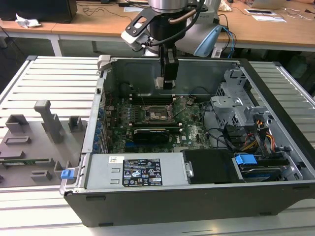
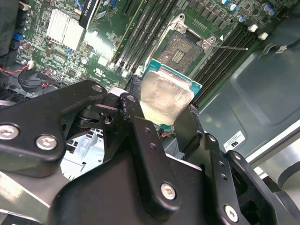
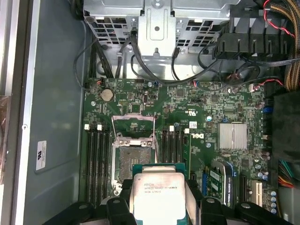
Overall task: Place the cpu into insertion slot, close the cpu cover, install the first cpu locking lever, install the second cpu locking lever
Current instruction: 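Place the cpu into insertion slot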
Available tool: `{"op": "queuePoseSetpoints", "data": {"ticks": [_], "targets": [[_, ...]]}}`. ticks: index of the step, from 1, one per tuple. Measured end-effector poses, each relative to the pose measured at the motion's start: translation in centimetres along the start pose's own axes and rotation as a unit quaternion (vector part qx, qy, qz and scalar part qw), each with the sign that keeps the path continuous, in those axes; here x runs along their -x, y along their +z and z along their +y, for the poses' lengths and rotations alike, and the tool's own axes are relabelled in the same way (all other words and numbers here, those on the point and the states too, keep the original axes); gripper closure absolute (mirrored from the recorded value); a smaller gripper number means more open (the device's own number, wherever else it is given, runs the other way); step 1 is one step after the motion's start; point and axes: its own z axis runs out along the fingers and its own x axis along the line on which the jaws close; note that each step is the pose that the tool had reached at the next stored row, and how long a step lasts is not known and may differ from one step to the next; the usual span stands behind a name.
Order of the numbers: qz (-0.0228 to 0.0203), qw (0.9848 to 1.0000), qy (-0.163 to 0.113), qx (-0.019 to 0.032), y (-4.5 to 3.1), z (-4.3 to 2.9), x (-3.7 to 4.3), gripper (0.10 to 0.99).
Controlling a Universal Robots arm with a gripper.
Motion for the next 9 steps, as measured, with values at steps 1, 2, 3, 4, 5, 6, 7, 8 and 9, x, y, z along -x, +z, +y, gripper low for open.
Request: {"op": "queuePoseSetpoints", "data": {"ticks": [1, 2, 3, 4, 5, 6, 7, 8, 9], "targets": [[0.0000, 1.0000, 0.000, 0.0000, 0.04, 0.00, 0.00, 0.561], [0.0000, 1.0000, 0.000, 0.0000, 0.07, -0.01, 0.00, 0.561], [0.0000, 1.0000, 0.000, 0.0000, 0.09, -0.01, 0.00, 0.561], [0.0000, 1.0000, 0.000, 0.0000, 0.14, -0.01, 0.00, 0.561], [0.0000, 1.0000, 0.000, 0.0000, 0.16, -0.01, 0.00, 0.561], [0.0000, 1.0000, 0.000, 0.0000, 0.19, -0.02, 0.00, 0.561], [0.0000, 1.0000, 0.000, 0.0000, 0.23, -0.02, 0.00, 0.561], [0.0000, 1.0000, 0.000, 0.0000, 0.28, -0.02, 0.00, 0.561], [0.0000, 1.0000, 0.000, 0.0000, 0.32, -0.03, 0.00, 0.561]]}}
